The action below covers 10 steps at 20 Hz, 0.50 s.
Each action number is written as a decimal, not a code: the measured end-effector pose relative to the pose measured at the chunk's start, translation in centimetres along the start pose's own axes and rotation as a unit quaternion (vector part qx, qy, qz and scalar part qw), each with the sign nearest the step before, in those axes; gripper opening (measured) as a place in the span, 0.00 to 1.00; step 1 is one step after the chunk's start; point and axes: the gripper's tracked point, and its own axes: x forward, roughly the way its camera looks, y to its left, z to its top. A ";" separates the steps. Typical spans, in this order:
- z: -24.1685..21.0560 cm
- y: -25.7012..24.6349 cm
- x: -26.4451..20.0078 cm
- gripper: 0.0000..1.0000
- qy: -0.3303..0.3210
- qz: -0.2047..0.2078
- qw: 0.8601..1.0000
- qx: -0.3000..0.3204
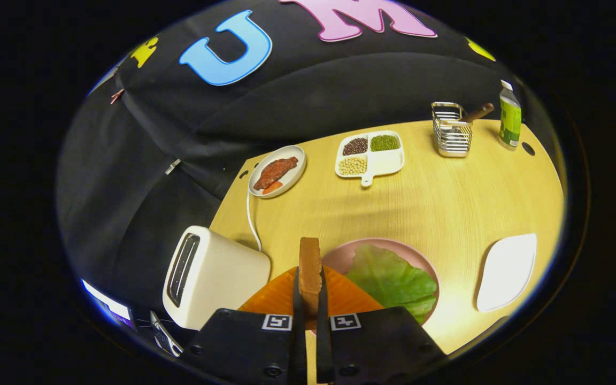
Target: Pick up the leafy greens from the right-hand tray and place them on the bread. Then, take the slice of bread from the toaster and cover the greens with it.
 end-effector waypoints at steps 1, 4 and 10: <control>-0.3 -0.7 0.1 0.11 0.005 -0.006 1.000 -0.002; -0.7 -1.8 0.3 0.11 0.016 -0.019 1.000 -0.009; -0.9 -4.1 0.4 0.15 0.021 -0.060 0.998 -0.010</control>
